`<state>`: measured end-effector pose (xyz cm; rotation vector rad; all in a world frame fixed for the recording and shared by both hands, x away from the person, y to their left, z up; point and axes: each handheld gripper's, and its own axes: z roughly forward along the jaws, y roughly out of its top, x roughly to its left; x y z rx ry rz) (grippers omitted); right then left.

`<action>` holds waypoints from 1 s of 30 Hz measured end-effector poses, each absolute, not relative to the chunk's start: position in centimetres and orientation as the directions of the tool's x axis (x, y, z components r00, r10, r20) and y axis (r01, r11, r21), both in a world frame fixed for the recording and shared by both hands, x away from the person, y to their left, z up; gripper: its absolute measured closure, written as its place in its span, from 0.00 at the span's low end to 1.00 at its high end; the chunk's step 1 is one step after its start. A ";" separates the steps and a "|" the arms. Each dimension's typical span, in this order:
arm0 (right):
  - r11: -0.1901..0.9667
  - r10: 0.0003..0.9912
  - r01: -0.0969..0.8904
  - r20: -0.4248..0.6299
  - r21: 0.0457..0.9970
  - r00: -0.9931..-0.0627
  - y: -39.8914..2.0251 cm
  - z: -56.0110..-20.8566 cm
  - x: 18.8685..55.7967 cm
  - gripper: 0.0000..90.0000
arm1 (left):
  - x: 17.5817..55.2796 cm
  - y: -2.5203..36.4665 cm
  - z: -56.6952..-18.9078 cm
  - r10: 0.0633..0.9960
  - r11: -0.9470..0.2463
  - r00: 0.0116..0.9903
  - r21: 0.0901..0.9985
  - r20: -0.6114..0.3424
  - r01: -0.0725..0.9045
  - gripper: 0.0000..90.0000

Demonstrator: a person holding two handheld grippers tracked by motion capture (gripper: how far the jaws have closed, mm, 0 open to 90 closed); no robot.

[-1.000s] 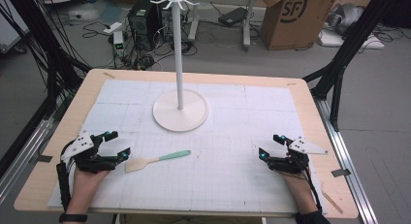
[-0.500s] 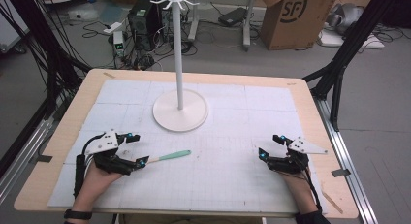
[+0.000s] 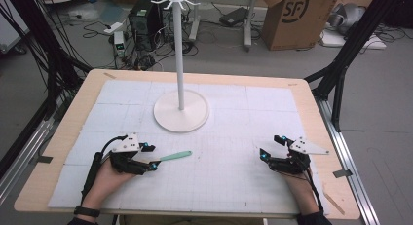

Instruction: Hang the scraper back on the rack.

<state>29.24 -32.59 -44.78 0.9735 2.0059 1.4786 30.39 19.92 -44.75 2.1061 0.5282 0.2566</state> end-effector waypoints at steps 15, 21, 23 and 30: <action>0.171 0.765 0.269 0.044 0.948 -0.643 -32.6 -44.8 29.2 0.20 | 30.4 19.1 -45.2 0.458 -0.532 0.889 0.796 -0.014 0.287 0.87; 0.171 0.765 0.269 0.045 0.948 -0.643 -32.6 -44.8 29.3 0.20 | 30.4 19.2 -45.1 0.456 -0.529 0.890 0.798 -0.019 0.288 0.90; 0.170 0.764 0.270 0.047 0.948 -0.643 -32.6 -44.8 29.3 0.21 | 30.4 19.2 -45.1 0.456 -0.523 0.889 0.801 -0.026 0.291 0.90; 0.166 0.765 0.276 0.053 0.947 -0.642 -32.6 -44.8 29.2 0.21 | 30.2 20.3 -43.9 0.476 -0.419 0.877 0.859 -0.069 0.295 0.90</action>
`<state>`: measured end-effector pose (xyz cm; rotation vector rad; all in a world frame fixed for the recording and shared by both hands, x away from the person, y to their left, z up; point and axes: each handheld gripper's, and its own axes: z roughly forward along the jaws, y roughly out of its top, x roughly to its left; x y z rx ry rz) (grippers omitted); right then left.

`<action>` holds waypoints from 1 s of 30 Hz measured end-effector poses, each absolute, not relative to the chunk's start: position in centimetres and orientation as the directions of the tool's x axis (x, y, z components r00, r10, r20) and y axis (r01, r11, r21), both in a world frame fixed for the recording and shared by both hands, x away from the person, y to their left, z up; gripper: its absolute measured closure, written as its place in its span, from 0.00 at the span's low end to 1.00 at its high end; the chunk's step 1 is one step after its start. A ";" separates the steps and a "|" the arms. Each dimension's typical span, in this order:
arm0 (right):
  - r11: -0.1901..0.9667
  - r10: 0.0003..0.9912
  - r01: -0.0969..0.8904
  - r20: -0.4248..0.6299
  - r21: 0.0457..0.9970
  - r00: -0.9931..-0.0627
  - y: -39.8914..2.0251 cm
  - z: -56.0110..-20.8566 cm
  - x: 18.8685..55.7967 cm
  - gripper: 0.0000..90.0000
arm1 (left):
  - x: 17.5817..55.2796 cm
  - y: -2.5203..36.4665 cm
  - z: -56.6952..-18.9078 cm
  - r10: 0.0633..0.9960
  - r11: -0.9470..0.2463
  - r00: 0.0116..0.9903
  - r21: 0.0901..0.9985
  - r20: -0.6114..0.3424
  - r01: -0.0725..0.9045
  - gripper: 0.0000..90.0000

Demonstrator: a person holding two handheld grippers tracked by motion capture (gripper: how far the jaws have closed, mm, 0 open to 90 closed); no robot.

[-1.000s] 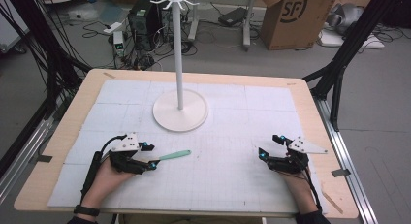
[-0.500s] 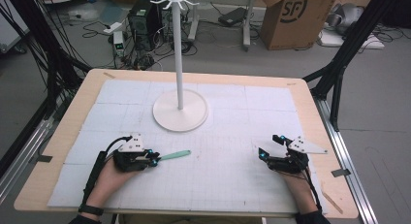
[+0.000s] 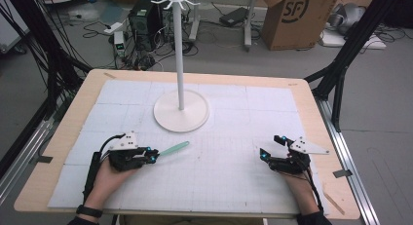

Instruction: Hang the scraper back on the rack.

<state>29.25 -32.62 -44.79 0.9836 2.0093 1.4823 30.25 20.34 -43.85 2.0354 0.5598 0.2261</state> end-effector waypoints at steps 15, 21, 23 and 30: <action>0.166 0.764 0.270 0.049 0.949 -0.643 -32.7 -44.8 29.3 0.21 | 30.9 21.8 -36.8 0.508 -0.361 0.858 0.885 -0.076 0.293 0.90; 0.165 0.764 0.275 0.053 0.947 -0.642 -32.7 -44.8 29.3 0.21 | 31.6 23.1 -32.3 0.538 -0.322 0.838 0.897 -0.091 0.304 0.90; 0.164 0.764 0.277 0.056 0.947 -0.643 -32.7 -44.8 29.3 0.21 | 31.8 23.7 -30.7 0.546 -0.303 0.831 0.900 -0.105 0.312 0.90; 0.163 0.763 0.279 0.058 0.946 -0.644 -32.7 -44.8 29.3 0.21 | 32.4 25.2 -25.0 0.573 -0.289 0.816 0.914 -0.075 0.287 0.90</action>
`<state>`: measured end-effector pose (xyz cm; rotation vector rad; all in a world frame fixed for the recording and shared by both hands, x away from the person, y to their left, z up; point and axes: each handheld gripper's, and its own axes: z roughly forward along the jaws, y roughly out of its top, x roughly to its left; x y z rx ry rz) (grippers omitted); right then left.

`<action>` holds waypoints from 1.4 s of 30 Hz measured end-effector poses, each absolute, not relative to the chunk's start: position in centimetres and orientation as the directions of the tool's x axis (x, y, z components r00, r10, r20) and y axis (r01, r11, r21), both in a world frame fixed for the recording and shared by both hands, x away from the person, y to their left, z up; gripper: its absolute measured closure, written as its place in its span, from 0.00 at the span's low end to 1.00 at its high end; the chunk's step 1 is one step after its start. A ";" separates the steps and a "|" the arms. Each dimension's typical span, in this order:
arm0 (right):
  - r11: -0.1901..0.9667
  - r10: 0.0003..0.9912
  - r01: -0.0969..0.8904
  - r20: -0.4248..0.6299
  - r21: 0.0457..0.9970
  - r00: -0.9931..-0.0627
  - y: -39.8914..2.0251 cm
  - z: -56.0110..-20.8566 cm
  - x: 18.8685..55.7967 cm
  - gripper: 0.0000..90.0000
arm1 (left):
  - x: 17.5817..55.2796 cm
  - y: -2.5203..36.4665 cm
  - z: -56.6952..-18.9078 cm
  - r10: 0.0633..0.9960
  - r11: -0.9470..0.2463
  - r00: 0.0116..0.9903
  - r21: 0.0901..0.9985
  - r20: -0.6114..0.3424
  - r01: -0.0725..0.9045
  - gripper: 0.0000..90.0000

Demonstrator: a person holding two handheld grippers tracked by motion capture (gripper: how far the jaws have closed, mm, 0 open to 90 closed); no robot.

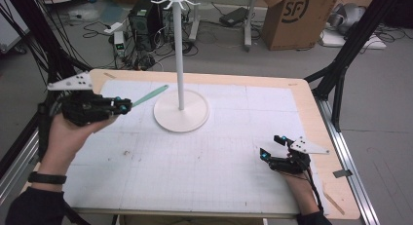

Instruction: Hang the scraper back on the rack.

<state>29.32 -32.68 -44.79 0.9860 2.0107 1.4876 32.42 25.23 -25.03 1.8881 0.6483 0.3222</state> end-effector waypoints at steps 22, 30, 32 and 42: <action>0.162 0.762 0.275 0.057 0.948 -0.645 -32.7 -44.8 29.4 0.22 | 34.6 25.6 -12.9 0.580 -0.190 0.812 0.958 -0.066 0.215 0.90; 0.160 0.759 0.282 0.065 0.946 -0.648 -32.7 -44.8 29.4 0.22 | 35.3 24.7 -11.0 0.601 -0.208 0.798 0.954 -0.049 0.215 0.90; 0.161 0.759 0.282 0.064 0.946 -0.648 -32.7 -44.8 29.4 0.22 | 35.4 24.5 -10.7 0.605 -0.217 0.795 0.952 -0.043 0.216 0.90; 0.162 0.759 0.282 0.063 0.946 -0.648 -32.7 -44.8 29.4 0.22 | 36.0 23.9 -10.6 0.623 -0.232 0.782 0.948 -0.026 0.217 0.90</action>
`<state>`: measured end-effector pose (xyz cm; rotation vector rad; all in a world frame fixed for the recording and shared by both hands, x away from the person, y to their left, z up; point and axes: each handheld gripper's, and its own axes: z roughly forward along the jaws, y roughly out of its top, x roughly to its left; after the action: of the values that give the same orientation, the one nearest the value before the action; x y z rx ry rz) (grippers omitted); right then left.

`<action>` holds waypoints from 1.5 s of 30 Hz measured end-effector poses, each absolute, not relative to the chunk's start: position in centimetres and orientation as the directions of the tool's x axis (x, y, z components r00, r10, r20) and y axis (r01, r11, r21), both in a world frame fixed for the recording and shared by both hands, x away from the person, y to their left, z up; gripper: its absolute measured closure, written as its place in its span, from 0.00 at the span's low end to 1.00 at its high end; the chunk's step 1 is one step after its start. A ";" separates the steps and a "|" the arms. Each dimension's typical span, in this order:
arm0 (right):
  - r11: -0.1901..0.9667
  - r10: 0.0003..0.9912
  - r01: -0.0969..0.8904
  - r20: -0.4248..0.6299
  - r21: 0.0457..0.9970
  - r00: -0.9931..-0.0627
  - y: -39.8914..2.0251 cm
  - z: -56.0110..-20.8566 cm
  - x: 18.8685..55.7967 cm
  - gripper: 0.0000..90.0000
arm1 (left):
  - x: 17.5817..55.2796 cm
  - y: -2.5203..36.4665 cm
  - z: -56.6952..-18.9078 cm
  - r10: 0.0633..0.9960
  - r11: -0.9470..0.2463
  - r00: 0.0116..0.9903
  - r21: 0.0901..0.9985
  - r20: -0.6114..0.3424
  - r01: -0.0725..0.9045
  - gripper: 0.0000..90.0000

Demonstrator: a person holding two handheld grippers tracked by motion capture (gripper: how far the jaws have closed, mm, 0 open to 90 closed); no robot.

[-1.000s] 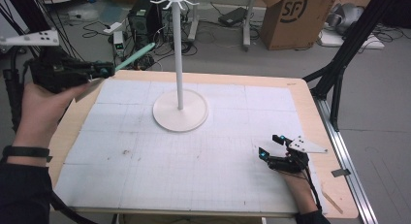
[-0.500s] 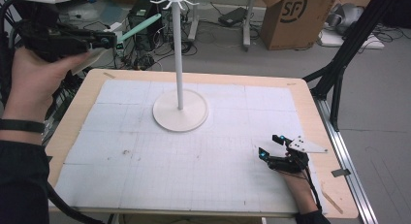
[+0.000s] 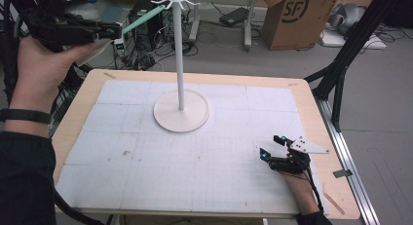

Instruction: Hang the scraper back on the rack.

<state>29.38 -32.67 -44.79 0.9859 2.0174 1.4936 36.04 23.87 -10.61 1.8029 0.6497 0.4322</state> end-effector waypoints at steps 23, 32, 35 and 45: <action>0.162 0.759 0.280 0.062 0.946 -0.648 -32.7 -44.8 29.4 0.22 | 36.7 23.4 -10.9 0.664 -0.264 0.748 0.937 0.004 0.229 0.90; 0.160 0.759 0.284 0.066 0.945 -0.648 -32.7 -44.8 29.4 0.22 | 37.1 23.0 -11.4 0.658 -0.285 0.753 0.927 0.006 0.242 0.90; 0.162 0.758 0.280 0.063 0.946 -0.649 -32.7 -44.8 29.4 0.22 | 37.2 23.2 -11.8 0.667 -0.290 0.745 0.921 0.001 0.259 0.90; 0.161 0.758 0.283 0.065 0.946 -0.649 -32.7 -44.8 29.4 0.22 | 37.6 22.6 -12.1 0.661 -0.298 0.750 0.917 -0.001 0.265 0.89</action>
<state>29.38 -32.67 -44.80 0.9871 2.0175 1.4951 37.64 22.62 -12.07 1.8809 0.7118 0.4647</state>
